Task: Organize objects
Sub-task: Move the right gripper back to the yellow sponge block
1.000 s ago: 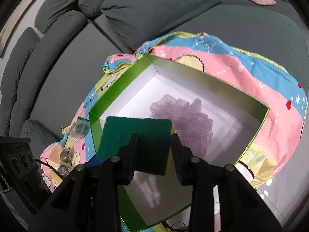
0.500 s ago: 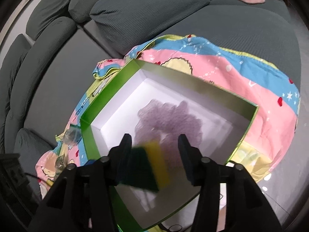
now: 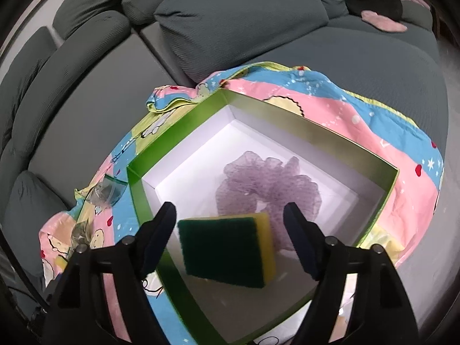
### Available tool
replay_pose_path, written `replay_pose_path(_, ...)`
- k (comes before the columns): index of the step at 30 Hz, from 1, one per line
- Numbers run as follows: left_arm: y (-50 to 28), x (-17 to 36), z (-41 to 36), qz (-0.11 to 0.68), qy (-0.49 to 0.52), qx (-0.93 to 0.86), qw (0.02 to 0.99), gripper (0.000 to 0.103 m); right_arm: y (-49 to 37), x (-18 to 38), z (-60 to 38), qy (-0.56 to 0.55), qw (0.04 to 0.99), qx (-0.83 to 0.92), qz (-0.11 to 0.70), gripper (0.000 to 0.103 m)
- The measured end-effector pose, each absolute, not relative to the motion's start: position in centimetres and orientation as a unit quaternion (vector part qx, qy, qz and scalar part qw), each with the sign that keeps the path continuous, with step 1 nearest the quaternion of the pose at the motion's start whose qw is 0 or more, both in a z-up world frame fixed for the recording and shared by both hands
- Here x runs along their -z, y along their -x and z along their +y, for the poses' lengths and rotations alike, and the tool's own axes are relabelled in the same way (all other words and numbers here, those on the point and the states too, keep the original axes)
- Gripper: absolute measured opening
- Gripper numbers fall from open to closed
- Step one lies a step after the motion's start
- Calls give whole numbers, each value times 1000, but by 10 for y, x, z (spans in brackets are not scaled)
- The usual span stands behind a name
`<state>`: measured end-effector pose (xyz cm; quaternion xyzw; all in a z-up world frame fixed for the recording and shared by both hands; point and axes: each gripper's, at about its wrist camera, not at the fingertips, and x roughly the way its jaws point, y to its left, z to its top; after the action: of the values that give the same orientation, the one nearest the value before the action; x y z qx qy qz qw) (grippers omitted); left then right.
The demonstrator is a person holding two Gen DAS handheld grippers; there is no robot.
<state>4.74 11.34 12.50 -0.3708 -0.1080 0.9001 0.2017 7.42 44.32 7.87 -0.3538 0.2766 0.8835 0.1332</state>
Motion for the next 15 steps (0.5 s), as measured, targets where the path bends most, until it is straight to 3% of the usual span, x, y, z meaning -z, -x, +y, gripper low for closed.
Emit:
replay_pose_path(10,-87,-90,-21,-184,369,-911,25,79,-66,-97,395,337,112,-908,224,86)
replay_pose_path(15,-97,-77,-58,-195,368,-909,-20,79,-67,-113,345,326,89,-928,156,92)
